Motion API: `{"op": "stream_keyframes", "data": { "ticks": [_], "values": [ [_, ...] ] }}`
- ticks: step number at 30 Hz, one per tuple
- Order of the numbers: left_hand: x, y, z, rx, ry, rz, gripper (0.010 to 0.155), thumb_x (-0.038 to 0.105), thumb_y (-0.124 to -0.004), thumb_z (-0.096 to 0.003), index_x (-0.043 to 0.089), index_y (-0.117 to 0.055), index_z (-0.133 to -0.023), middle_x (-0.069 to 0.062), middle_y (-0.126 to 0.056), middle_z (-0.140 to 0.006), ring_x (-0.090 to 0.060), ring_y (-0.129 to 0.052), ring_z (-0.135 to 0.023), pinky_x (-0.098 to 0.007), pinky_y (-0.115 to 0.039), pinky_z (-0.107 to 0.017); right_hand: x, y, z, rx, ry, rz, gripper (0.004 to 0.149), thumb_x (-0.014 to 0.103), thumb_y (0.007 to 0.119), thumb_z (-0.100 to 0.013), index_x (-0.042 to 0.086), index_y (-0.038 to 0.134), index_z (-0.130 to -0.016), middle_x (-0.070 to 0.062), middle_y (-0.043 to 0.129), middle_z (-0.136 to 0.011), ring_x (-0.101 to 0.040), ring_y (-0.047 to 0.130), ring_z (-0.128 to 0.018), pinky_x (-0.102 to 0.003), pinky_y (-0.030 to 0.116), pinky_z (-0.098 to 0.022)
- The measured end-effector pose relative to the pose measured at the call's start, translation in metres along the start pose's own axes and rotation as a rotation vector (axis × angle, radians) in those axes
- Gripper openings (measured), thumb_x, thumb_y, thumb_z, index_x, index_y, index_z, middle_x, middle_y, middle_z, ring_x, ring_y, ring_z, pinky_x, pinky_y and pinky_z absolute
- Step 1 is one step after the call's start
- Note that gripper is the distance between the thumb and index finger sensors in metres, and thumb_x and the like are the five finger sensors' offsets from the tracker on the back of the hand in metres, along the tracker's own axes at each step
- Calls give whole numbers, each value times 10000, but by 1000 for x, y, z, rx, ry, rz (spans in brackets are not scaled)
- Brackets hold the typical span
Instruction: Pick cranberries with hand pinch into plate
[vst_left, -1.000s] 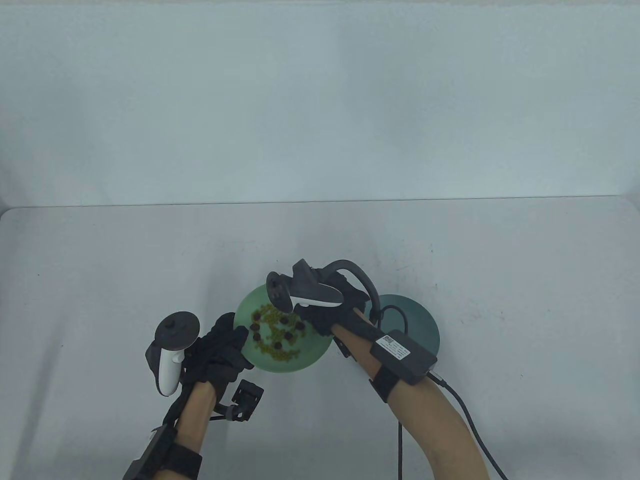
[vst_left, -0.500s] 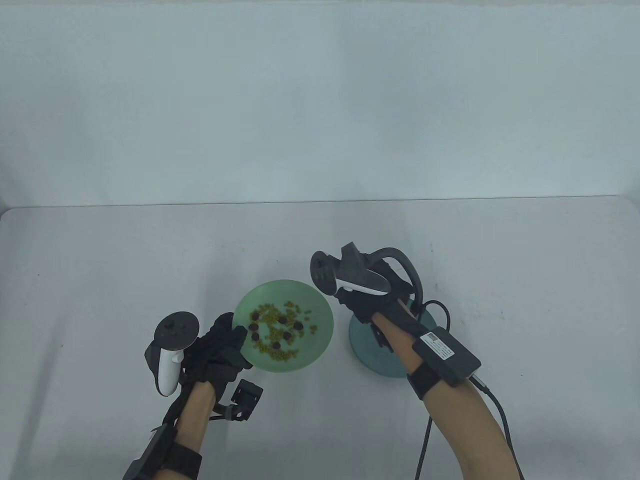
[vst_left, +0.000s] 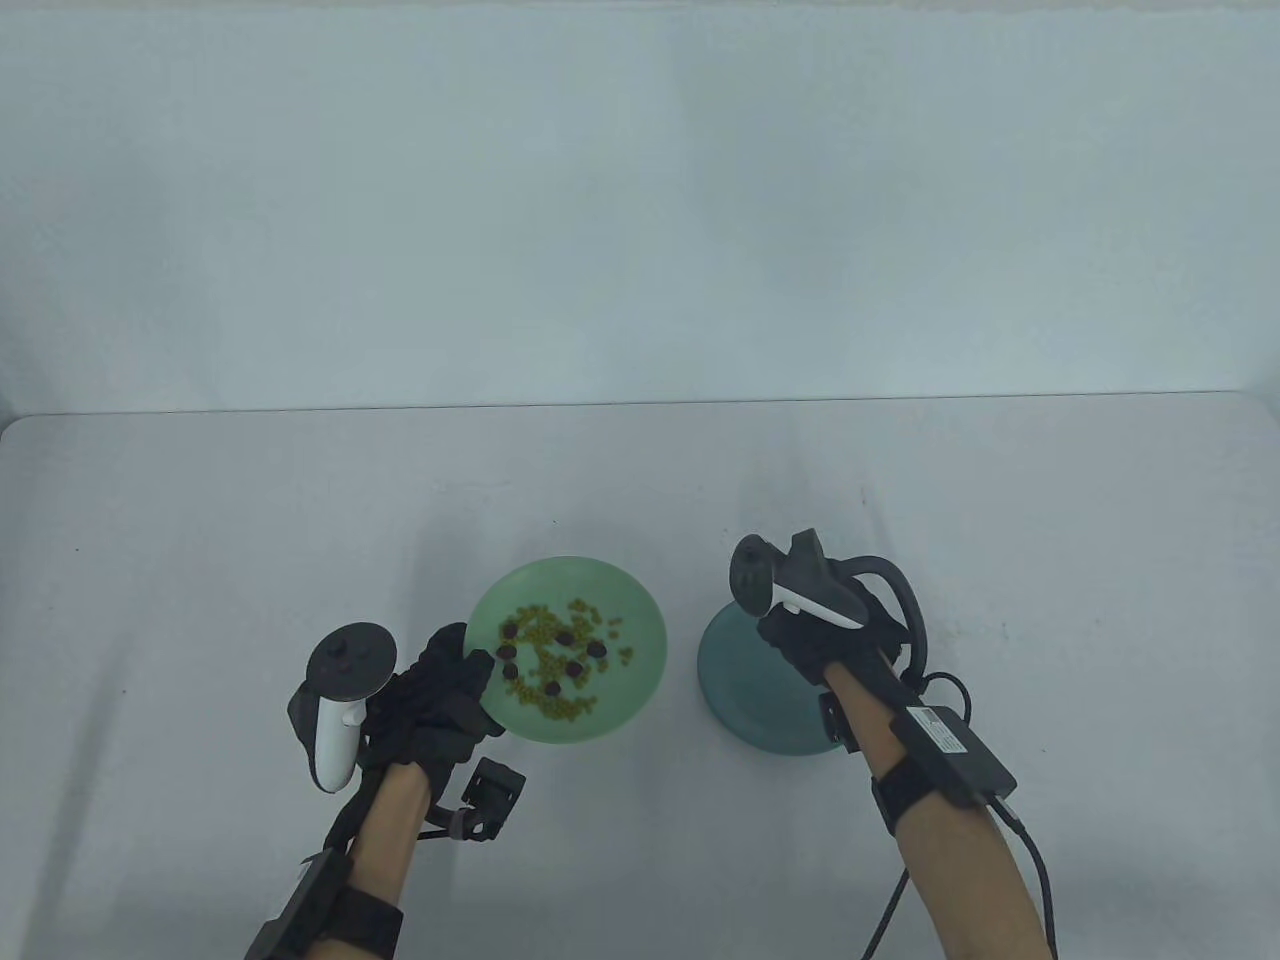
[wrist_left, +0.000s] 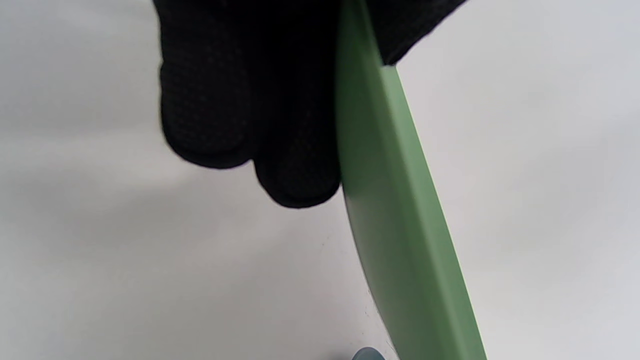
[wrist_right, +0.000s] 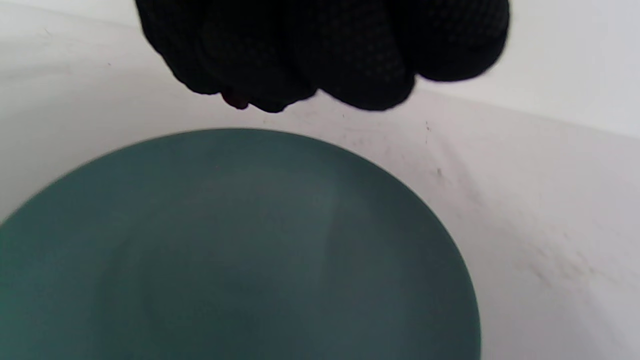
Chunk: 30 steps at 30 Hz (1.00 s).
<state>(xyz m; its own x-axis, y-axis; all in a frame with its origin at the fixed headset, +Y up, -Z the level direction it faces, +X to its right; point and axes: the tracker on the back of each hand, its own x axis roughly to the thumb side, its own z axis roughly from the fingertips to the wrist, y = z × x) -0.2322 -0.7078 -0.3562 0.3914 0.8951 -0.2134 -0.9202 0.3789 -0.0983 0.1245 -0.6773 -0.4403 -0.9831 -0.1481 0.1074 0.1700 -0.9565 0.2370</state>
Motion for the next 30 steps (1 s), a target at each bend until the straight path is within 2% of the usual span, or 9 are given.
{"op": "stream_keyframes", "data": {
  "ticks": [10, 17, 23, 30],
  "values": [
    [0, -1, 0, -4, -5, -4, 579, 227, -675, -587, -23, -474, -1069, -156, -821, -842, -187, -1097, -523, -350, -948, -446, -3, 38, -11, 52, 41, -40, 443, 463, 777, -514, 161, 874, -824, 106, 935, -449, -56, 949, -328, -311, 871, -342],
    [0, -1, 0, -5, -7, -6, 578, 228, -675, -587, -21, -476, -1069, -157, -821, -842, -188, -1098, -522, -352, -947, -447, -3, 45, -12, 57, 56, -30, 452, 475, 773, -511, 168, 873, -828, 115, 930, -456, -59, 951, -338, -313, 871, -348],
    [0, -2, 0, -3, -5, -9, 579, 230, -676, -587, -22, -475, -1068, -158, -821, -842, -187, -1098, -522, -353, -946, -446, -8, 32, -7, 16, 66, -24, 507, 508, 761, -505, 158, 856, -860, 119, 924, -466, -62, 953, -347, -317, 870, -354],
    [-1, -1, 0, 2, 0, -5, 581, 231, -676, -587, -24, -474, -1069, -157, -822, -841, -186, -1098, -521, -350, -947, -445, -8, -10, 11, -66, 34, -6, 497, 506, 759, -510, 164, 853, -859, 120, 923, -466, -65, 954, -348, -318, 870, -355]
  ]
}}
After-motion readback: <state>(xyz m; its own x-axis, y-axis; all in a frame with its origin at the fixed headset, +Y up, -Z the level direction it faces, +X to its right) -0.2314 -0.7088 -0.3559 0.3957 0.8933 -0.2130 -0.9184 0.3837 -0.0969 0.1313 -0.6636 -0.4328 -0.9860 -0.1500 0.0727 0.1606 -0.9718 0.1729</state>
